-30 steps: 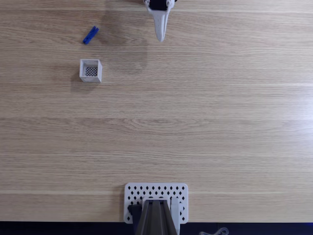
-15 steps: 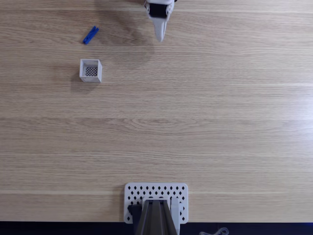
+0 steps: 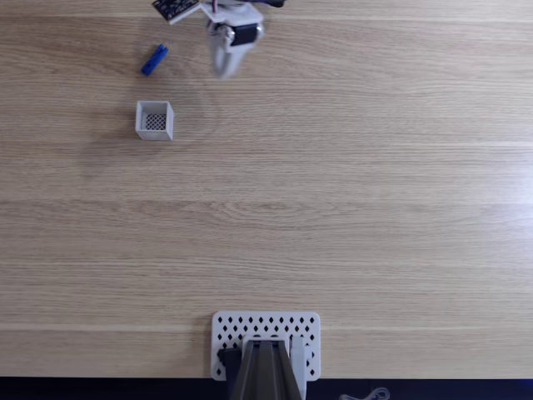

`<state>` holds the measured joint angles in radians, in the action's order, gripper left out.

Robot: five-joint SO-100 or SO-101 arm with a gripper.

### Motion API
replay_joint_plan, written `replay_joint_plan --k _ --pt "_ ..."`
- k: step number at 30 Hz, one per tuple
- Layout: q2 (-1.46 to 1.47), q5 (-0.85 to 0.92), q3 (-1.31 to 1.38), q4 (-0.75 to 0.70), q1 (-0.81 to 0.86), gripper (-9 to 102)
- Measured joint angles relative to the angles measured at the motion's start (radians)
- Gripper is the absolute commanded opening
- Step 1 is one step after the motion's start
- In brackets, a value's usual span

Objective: Grasp a peg and put it in the crate.

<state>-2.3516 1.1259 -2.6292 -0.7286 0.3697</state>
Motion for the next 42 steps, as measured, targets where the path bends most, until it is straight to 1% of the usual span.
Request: replay_joint_plan --k 4,7,9,15,19,22,25,33,42 --pt "0.040 0.301 0.000 0.020 0.153 0" --pt "0.115 0.428 0.002 0.075 0.244 0" --pt "0.176 0.476 0.009 0.132 0.293 0" --pt "0.328 0.531 0.018 0.333 0.396 0" --pt "0.390 0.537 0.018 0.405 0.426 3" --pt "0.408 0.540 0.018 0.422 0.433 7" --pt "0.428 0.580 0.018 0.426 0.434 9" --pt "0.459 0.687 0.025 0.426 0.477 9" --pt "0.483 0.698 0.026 0.426 0.485 9"
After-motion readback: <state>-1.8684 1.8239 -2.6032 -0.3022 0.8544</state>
